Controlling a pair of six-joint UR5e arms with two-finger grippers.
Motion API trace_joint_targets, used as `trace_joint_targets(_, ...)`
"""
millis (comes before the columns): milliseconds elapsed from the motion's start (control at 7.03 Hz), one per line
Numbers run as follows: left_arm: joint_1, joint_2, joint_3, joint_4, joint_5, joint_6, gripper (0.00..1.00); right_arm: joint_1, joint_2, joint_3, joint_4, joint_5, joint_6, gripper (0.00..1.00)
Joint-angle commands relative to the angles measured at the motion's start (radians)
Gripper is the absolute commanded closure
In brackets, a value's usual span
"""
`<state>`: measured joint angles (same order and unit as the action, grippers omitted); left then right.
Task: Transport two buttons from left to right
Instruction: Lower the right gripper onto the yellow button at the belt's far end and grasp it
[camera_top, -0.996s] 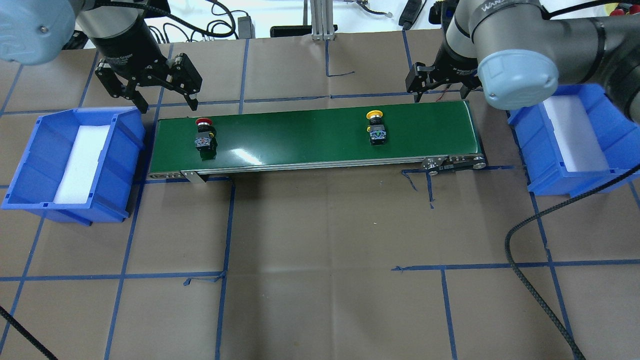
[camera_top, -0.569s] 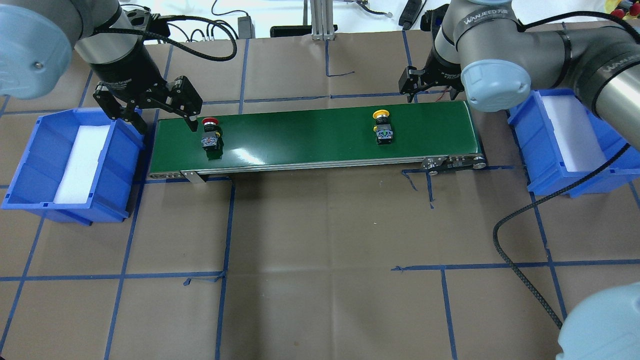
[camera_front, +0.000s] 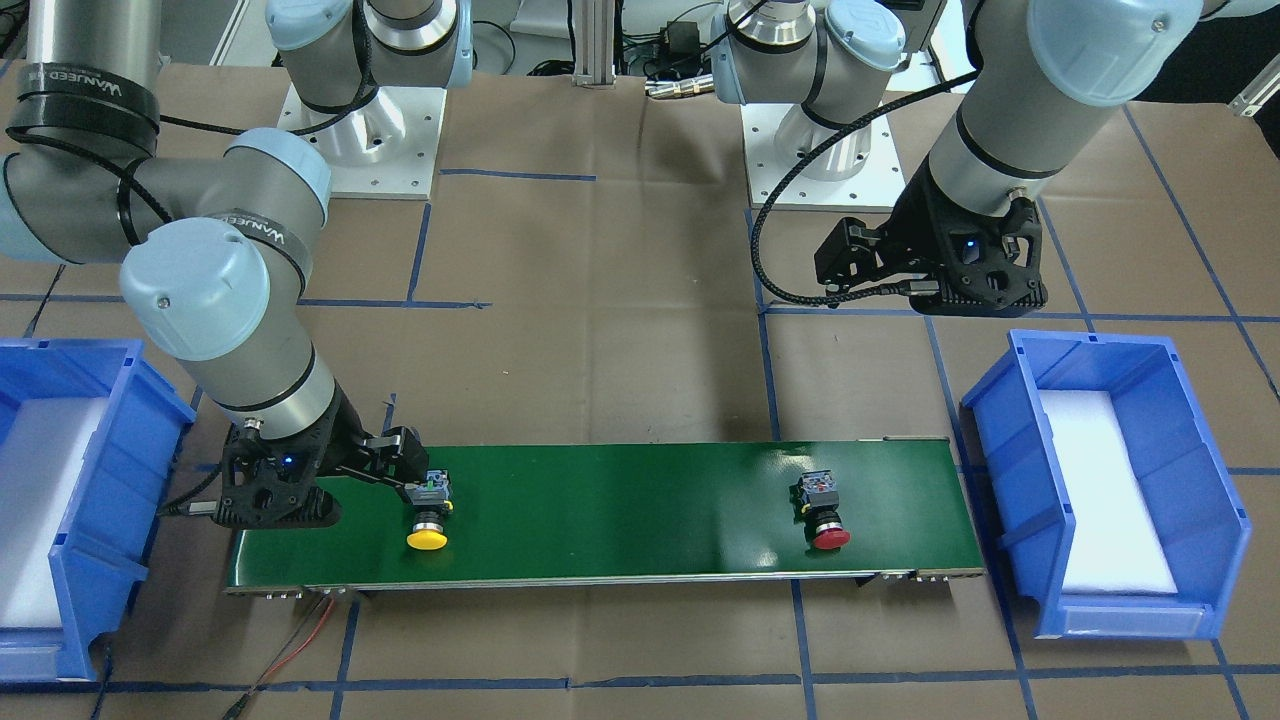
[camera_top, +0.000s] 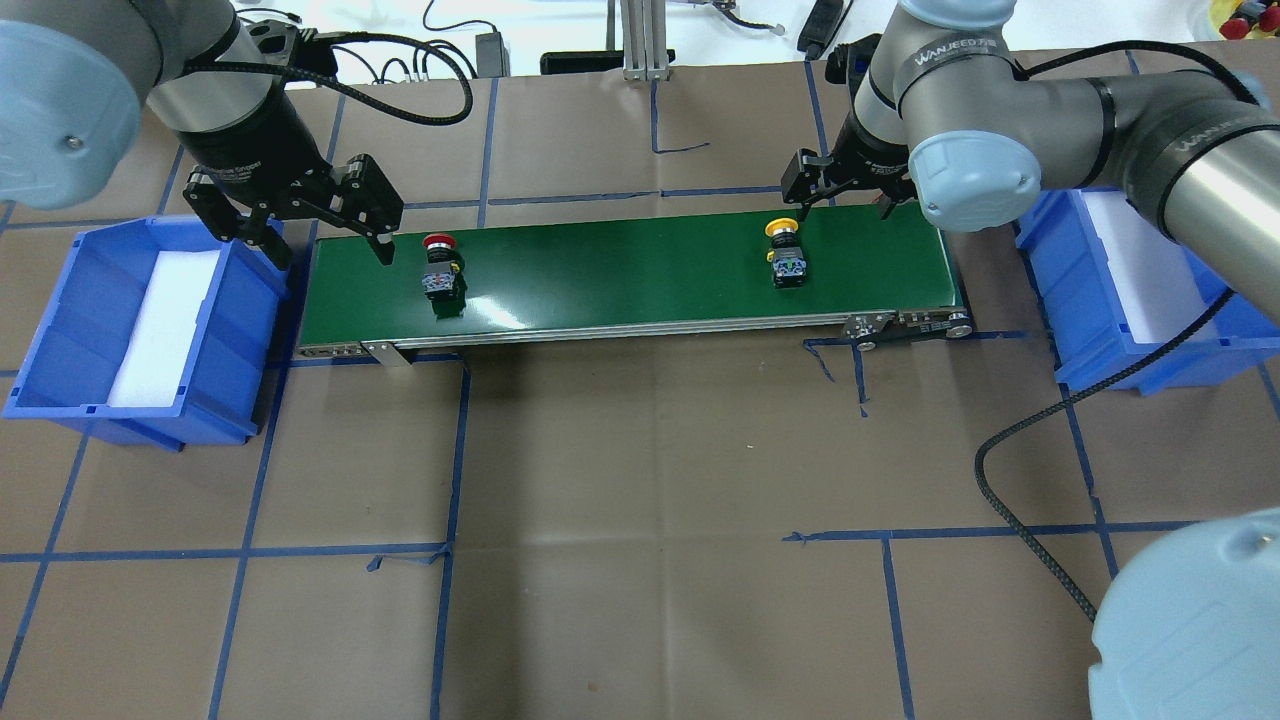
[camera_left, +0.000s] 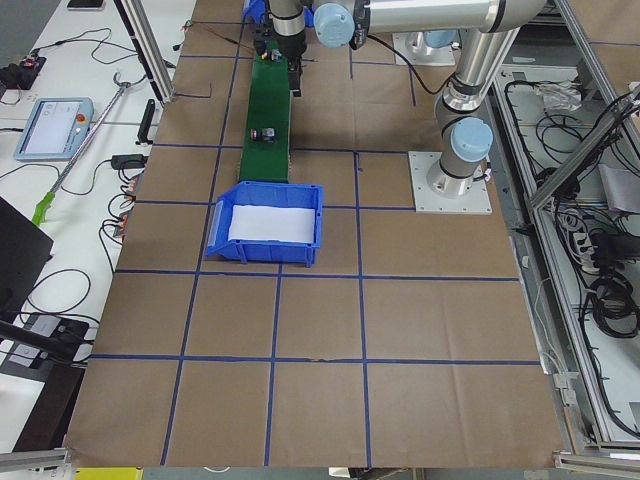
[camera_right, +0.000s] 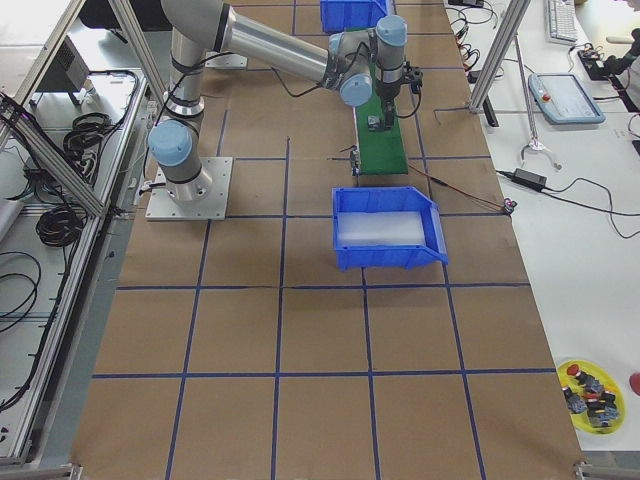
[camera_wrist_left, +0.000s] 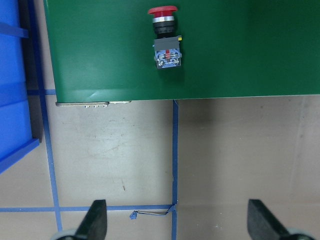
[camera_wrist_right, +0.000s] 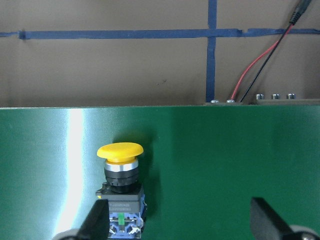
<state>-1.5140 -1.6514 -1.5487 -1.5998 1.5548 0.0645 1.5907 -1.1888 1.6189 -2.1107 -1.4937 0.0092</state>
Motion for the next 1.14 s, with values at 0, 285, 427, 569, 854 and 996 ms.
trace_joint_targets(0,0.0,0.004,0.01,-0.006,0.002,0.001,0.0,0.002,0.021,0.001,0.0,0.033,0.002,0.0)
trace_joint_targets(285,0.002,-0.002,0.009,-0.002,0.004,0.002,0.0,0.002,0.034,0.007,0.0,0.033,0.008,0.0)
trace_joint_targets(427,0.002,-0.002,0.009,-0.002,0.002,0.002,0.0,0.0,0.05,0.009,0.001,0.027,0.006,0.0)
trace_joint_targets(569,0.002,-0.001,0.009,-0.002,0.004,0.002,0.0,0.0,0.067,0.009,0.001,0.017,0.003,0.0)
trace_joint_targets(854,0.003,-0.001,0.009,-0.002,0.004,0.003,0.0,0.0,0.098,0.007,0.001,0.015,0.003,0.23)
trace_joint_targets(996,0.003,-0.001,0.009,-0.002,0.004,0.003,0.0,-0.001,0.095,0.004,0.003,0.004,0.005,0.79)
